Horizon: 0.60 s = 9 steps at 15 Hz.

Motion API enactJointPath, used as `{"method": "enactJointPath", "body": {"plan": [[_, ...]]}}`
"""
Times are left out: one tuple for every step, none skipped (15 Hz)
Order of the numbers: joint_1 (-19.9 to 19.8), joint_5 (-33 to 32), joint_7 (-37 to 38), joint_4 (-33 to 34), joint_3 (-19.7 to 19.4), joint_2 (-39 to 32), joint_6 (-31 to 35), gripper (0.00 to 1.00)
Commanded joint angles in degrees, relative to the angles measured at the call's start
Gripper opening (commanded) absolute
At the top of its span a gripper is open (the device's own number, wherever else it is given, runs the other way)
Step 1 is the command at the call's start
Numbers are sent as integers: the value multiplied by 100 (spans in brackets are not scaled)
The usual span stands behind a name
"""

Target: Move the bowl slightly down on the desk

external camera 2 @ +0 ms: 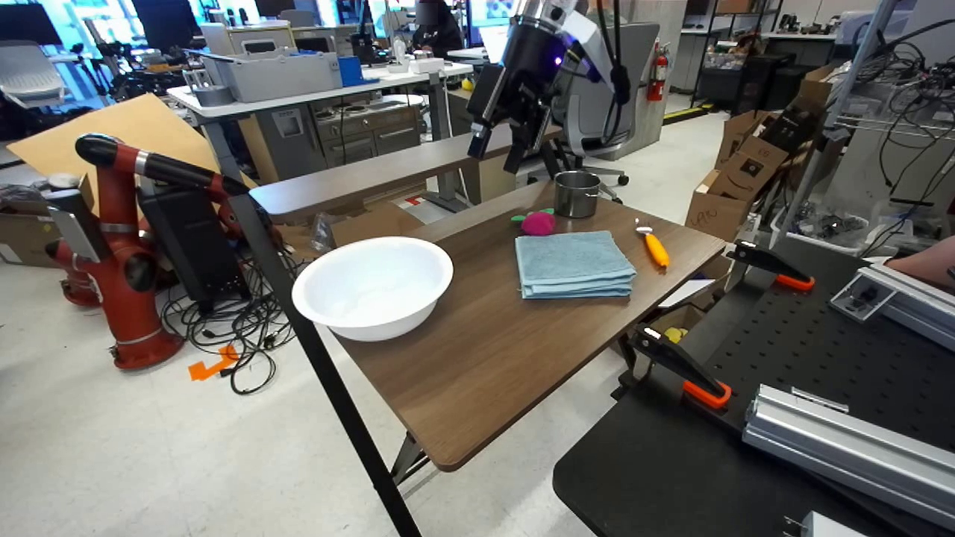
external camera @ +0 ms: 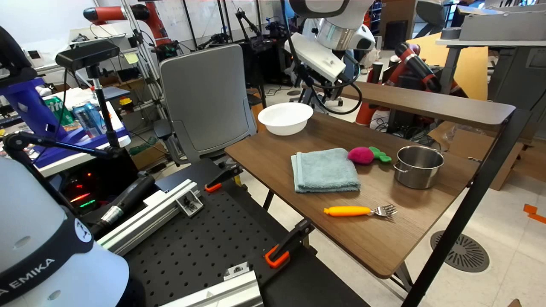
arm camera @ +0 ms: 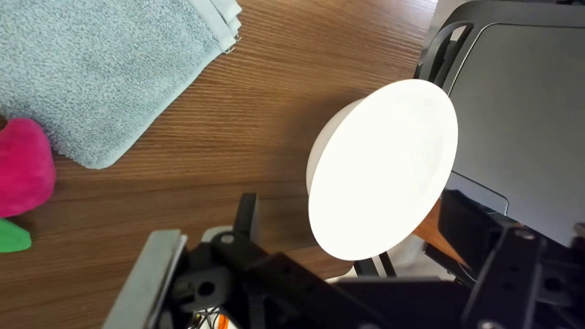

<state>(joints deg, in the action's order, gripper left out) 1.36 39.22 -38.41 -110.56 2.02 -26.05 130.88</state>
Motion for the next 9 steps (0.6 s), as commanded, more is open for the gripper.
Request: {"method": "enactJointPath", "body": {"plan": [[-244, -425, 442, 810, 247, -598, -573, 100], [-257, -518, 531, 951, 293, -743, -607, 100], [-257, -611, 659, 1081, 335, -856, -640, 100], [-250, -717, 805, 1231, 374, -980, -680, 100], [-251, -804, 929, 1351, 421, -1087, -710, 100], [-243, -908, 1073, 1492, 471, -1215, -733, 100], [-237, -1003, 1215, 1605, 523, -1316, -737, 100], [-210, -1099, 1378, 1732, 565, -1430, -748, 100], [-200, -1173, 1511, 1842, 621, -1541, -729, 100]]}}
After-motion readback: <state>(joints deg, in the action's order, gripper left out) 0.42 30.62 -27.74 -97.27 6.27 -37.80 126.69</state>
